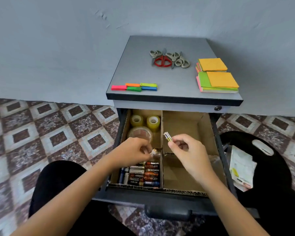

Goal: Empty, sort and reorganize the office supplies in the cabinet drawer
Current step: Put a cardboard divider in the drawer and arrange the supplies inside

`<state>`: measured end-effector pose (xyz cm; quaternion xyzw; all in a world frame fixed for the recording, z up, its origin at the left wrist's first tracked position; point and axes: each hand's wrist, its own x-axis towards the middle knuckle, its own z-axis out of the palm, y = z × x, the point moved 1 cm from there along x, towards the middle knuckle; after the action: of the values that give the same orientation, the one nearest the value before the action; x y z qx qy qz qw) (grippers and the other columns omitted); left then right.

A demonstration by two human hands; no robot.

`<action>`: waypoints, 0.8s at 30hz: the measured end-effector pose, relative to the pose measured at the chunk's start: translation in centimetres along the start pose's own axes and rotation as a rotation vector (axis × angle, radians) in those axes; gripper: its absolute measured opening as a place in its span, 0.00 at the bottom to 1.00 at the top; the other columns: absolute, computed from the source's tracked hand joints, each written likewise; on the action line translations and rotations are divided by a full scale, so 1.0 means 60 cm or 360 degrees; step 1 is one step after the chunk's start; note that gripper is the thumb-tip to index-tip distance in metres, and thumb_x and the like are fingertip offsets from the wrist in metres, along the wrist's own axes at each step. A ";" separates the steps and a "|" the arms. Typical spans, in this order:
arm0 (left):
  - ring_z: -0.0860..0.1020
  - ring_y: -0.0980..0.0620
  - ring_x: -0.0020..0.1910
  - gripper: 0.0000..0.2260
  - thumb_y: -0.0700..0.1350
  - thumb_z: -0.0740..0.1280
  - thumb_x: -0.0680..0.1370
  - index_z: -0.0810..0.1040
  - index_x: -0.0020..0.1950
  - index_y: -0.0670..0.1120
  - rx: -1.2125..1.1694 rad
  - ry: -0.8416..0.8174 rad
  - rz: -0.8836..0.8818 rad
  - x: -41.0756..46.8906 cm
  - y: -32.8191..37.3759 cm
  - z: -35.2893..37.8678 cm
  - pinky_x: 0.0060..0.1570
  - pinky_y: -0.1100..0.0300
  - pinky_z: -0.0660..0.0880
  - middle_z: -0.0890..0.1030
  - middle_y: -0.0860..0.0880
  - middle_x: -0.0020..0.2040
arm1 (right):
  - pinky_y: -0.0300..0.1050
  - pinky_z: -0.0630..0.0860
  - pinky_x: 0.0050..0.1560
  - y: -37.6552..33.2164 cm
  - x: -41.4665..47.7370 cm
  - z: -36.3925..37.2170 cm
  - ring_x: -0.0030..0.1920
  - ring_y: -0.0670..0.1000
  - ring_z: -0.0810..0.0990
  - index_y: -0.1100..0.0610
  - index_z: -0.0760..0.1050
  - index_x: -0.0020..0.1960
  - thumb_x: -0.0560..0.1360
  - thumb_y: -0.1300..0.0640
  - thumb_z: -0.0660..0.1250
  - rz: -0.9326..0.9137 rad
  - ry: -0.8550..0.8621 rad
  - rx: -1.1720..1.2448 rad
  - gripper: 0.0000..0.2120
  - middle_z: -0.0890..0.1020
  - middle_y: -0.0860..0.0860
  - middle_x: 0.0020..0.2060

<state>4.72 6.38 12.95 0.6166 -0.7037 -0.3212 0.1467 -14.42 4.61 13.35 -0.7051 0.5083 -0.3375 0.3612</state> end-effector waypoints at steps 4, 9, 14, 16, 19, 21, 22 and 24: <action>0.78 0.50 0.50 0.10 0.47 0.65 0.77 0.79 0.54 0.43 0.0515 -0.0077 0.0200 0.011 -0.025 0.043 0.50 0.57 0.74 0.81 0.47 0.50 | 0.29 0.72 0.43 0.026 -0.024 0.024 0.42 0.41 0.77 0.50 0.78 0.45 0.73 0.59 0.70 0.0017 0.0133 0.0025 0.04 0.80 0.46 0.40; 0.80 0.44 0.38 0.06 0.43 0.69 0.74 0.79 0.46 0.41 0.1058 0.0009 0.0575 0.025 -0.043 0.065 0.32 0.55 0.73 0.80 0.44 0.42 | 0.27 0.71 0.42 0.035 -0.036 0.036 0.40 0.41 0.77 0.50 0.77 0.44 0.73 0.60 0.70 0.0088 0.0228 0.0094 0.05 0.79 0.44 0.38; 0.74 0.48 0.22 0.07 0.44 0.69 0.70 0.77 0.34 0.44 0.1146 0.0251 0.0810 0.029 -0.067 0.077 0.16 0.62 0.64 0.76 0.48 0.30 | 0.27 0.71 0.42 0.042 -0.039 0.039 0.40 0.39 0.76 0.50 0.77 0.44 0.74 0.59 0.69 0.0121 0.0251 0.0118 0.04 0.79 0.43 0.38; 0.74 0.47 0.22 0.07 0.43 0.73 0.69 0.78 0.35 0.43 0.1111 0.0250 0.0824 0.028 -0.067 0.078 0.16 0.63 0.65 0.76 0.48 0.31 | 0.27 0.72 0.43 0.043 -0.039 0.040 0.41 0.41 0.77 0.51 0.78 0.45 0.74 0.59 0.69 0.0144 0.0243 0.0152 0.03 0.79 0.44 0.39; 0.76 0.47 0.24 0.10 0.45 0.62 0.73 0.79 0.36 0.43 0.1012 0.0283 0.0769 0.027 -0.076 0.081 0.17 0.61 0.68 0.77 0.48 0.32 | 0.25 0.71 0.42 0.045 -0.040 0.042 0.42 0.41 0.76 0.52 0.78 0.47 0.74 0.58 0.69 0.0181 0.0219 0.0167 0.03 0.79 0.44 0.40; 0.78 0.46 0.27 0.09 0.44 0.63 0.72 0.80 0.38 0.42 0.0942 0.0230 0.0734 0.026 -0.084 0.082 0.19 0.59 0.71 0.79 0.46 0.34 | 0.24 0.70 0.42 0.045 -0.040 0.042 0.42 0.41 0.76 0.51 0.77 0.47 0.74 0.58 0.69 0.0200 0.0216 0.0173 0.03 0.79 0.44 0.40; 0.79 0.45 0.29 0.06 0.42 0.65 0.71 0.81 0.40 0.42 0.0931 0.0174 0.0721 0.024 -0.087 0.083 0.21 0.58 0.73 0.80 0.46 0.36 | 0.25 0.70 0.42 0.046 -0.039 0.042 0.42 0.40 0.76 0.51 0.77 0.47 0.74 0.58 0.69 0.0204 0.0220 0.0180 0.03 0.79 0.43 0.40; 0.81 0.44 0.36 0.06 0.39 0.68 0.72 0.82 0.45 0.42 0.1005 0.0052 0.0710 0.023 -0.090 0.086 0.28 0.55 0.77 0.81 0.45 0.42 | 0.25 0.71 0.42 0.046 -0.039 0.042 0.41 0.40 0.76 0.51 0.77 0.47 0.74 0.58 0.69 0.0202 0.0229 0.0198 0.03 0.79 0.43 0.39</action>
<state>5.48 6.25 5.40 0.4681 -0.8824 -0.0390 0.0271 -14.21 6.65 9.47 -0.6216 0.5548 -0.3946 0.3874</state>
